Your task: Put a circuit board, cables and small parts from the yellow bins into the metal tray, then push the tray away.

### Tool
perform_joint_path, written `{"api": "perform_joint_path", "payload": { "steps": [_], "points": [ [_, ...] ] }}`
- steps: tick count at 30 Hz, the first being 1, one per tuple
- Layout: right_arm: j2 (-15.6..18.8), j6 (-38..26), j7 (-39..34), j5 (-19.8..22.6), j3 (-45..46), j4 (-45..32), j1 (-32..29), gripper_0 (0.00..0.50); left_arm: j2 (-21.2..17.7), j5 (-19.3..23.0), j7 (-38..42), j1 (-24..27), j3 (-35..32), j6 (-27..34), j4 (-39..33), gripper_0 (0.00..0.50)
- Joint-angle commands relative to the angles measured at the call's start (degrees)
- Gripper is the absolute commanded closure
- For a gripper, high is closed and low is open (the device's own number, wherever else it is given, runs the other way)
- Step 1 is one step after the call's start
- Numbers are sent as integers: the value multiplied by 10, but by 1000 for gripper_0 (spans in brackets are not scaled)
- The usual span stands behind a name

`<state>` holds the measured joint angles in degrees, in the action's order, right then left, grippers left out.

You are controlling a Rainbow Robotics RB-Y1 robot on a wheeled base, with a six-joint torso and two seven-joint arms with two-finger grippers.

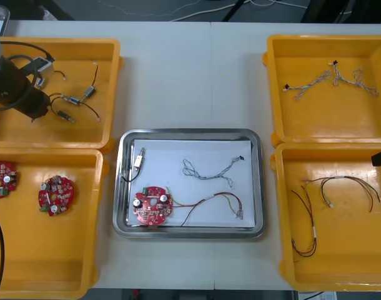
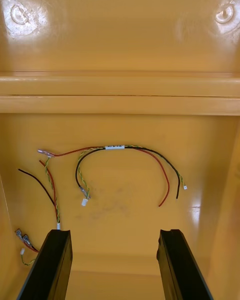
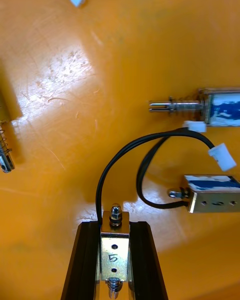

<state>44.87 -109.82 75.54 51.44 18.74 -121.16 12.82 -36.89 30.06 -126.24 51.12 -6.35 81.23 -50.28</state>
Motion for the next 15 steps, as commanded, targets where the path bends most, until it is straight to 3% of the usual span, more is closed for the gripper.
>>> {"api": "perform_joint_path", "payload": {
  "steps": [1, 8, 15],
  "points": [
    [24, -2, 22, -4, 20, -1, -7, 0, 1, -3, 1, 41, -25, 39, -41, 500],
    [24, -2, 22, -4, 20, -1, -7, 0, -3, -11, 53, 50, -29, 117, -101, 500],
    [24, -2, 22, -4, 20, -1, -7, 0, -6, 7, 115, 52, -29, 176, -148, 500]
  ]
}}
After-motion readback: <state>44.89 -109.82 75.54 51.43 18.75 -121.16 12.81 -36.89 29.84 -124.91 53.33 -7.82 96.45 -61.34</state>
